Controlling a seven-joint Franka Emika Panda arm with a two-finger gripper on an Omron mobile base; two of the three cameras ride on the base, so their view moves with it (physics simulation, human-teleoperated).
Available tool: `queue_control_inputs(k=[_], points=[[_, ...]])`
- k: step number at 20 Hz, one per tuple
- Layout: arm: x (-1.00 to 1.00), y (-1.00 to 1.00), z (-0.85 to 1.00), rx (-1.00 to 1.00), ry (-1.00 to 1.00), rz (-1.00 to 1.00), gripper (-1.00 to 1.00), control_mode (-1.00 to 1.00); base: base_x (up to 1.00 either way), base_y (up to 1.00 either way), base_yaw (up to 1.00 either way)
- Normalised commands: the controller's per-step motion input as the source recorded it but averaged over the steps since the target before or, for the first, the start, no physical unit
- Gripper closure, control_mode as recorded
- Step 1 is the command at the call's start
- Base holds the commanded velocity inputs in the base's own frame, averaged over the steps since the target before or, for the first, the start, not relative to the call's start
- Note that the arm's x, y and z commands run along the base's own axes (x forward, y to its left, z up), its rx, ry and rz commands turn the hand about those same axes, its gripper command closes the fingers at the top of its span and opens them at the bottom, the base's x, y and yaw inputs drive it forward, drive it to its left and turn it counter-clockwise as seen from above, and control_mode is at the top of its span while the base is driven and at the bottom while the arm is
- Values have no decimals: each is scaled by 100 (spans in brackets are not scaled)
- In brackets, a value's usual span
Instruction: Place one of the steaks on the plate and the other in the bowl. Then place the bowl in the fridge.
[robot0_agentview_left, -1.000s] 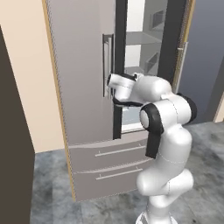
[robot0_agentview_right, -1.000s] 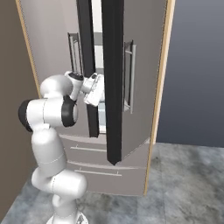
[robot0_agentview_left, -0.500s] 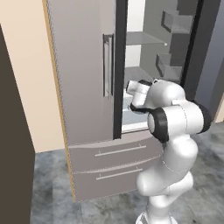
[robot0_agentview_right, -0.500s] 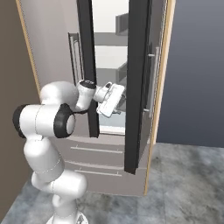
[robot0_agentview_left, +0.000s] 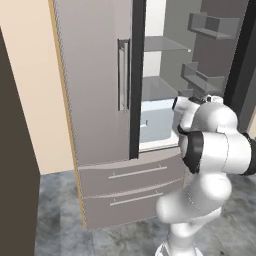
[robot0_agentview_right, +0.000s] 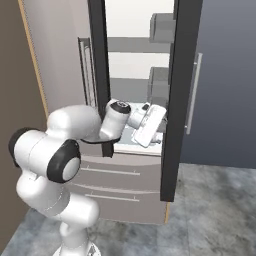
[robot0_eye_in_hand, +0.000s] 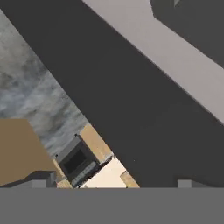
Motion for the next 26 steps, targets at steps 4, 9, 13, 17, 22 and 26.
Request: queue_control_inputs(k=[4,9,13,17,22,26], points=[[-66,52,69,13,-40,5,-100,-100,0,0,0],[-22,100,-4,30,-23,1,-100,-100,0,0,0],[33,56,0,80,-37,-21,-100,-100,0,0,0],[16,19,-3,97,-45,-34,-100,-100,0,0,0],[0,86,-30,51,-55,-39,-100,-100,0,0,0],[0,92,1,38,-55,-29,-100,-100,0,0,0]])
